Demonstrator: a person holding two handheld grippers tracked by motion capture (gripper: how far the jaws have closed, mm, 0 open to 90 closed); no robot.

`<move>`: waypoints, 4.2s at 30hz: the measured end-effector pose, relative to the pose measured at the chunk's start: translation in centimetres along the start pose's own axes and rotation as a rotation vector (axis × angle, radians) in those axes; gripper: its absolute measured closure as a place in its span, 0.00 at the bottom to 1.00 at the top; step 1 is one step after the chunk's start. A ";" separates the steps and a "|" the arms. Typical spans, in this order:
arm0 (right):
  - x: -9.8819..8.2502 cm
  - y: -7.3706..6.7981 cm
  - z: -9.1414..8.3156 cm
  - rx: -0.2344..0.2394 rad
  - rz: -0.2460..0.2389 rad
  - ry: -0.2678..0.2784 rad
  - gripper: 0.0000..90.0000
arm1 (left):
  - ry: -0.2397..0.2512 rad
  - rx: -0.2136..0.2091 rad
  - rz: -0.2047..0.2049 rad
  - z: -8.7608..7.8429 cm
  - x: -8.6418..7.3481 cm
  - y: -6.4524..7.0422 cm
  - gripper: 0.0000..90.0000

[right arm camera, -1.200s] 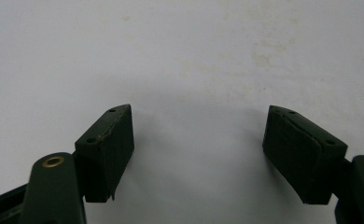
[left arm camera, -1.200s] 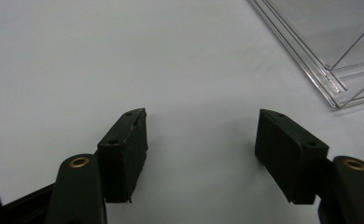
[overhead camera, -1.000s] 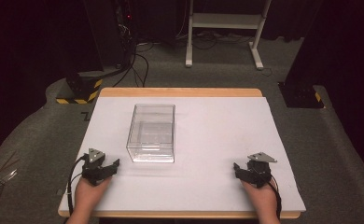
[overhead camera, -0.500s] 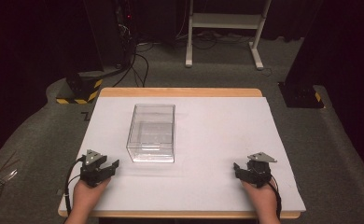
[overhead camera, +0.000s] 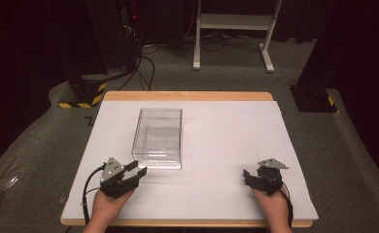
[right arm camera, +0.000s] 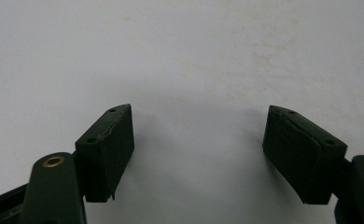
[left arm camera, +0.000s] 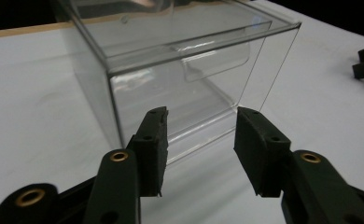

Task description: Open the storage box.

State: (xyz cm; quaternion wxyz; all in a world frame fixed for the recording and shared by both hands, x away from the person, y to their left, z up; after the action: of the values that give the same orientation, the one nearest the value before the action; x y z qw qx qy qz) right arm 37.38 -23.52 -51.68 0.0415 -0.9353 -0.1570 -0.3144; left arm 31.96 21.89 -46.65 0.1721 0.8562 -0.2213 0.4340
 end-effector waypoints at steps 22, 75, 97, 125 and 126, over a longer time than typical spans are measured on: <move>0.0 0.0 0.0 -0.002 -0.004 0.003 0.27 | 0.057 -0.034 -0.051 3.5 1.7 -0.7 0.73; -0.1 -0.1 0.0 -0.007 -0.004 0.004 0.28 | 0.080 -0.186 -0.003 2.8 0.4 -3.8 0.85; -0.1 -0.1 0.0 -0.008 -0.004 0.005 0.28 | 0.076 -0.289 0.003 3.8 1.3 -3.9 0.88; -0.1 -0.1 0.0 -0.010 -0.003 0.006 0.28 | 0.084 -0.329 0.034 2.6 0.2 -3.5 0.93; -0.1 -0.1 0.0 -0.010 -0.004 0.006 0.28 | 0.084 -0.330 0.038 2.5 0.2 -3.5 0.93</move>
State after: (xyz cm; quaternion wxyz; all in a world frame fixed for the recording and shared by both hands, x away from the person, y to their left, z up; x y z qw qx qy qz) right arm 37.25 -23.44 -51.69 0.0368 -0.9343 -0.1572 -0.3179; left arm 35.57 23.57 -48.29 0.3113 0.7931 -0.2983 0.4302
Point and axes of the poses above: each handheld gripper's, and its own axes: z roughly forward along the jaws, x roughly out of its top, y roughly to its right, the point moved 2 cm from there along z, roughly forward along the jaws, and after that the axes turned 9 degrees about -y, right-handed, at the moved point
